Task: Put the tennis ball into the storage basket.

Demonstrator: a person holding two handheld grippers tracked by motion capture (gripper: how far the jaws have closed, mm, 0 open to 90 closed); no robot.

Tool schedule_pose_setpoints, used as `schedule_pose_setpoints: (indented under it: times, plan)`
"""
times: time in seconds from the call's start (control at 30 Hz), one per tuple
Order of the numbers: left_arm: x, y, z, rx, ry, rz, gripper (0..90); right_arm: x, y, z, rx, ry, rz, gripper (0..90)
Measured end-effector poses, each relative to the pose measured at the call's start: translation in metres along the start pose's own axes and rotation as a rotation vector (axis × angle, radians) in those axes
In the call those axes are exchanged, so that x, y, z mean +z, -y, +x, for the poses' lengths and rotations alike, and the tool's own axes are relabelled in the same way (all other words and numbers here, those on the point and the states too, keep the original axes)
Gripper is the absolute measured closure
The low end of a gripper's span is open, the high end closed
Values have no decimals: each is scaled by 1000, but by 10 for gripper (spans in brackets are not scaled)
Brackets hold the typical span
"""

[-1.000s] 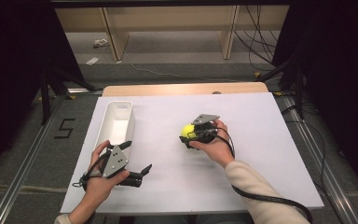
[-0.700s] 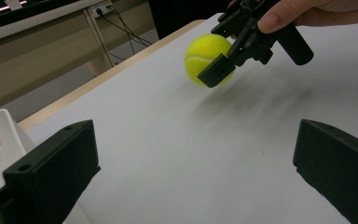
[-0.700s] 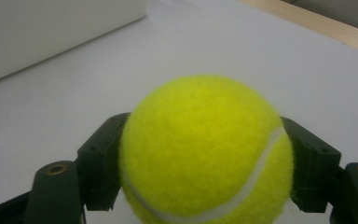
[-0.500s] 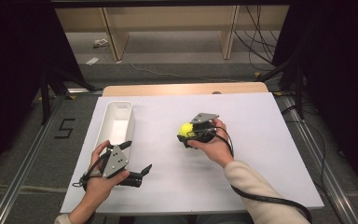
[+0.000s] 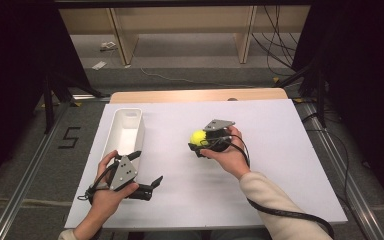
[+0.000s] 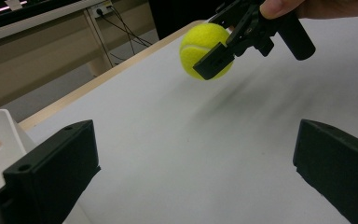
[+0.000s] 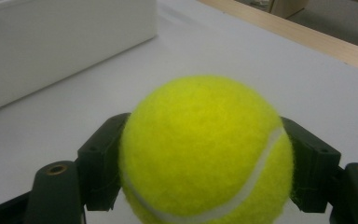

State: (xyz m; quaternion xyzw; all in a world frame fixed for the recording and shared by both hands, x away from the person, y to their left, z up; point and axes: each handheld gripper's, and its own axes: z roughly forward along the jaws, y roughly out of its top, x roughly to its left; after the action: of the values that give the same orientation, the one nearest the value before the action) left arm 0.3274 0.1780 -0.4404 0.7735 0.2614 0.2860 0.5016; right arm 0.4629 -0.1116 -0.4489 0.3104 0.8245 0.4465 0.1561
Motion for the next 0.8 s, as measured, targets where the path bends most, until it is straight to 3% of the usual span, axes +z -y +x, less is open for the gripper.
schedule_pose_setpoints:
  times: [0.8]
  plan:
    - [0, 0, 0, -3, 1, -2, 0, 2, -16, 13, -16, -21, -39, 269]
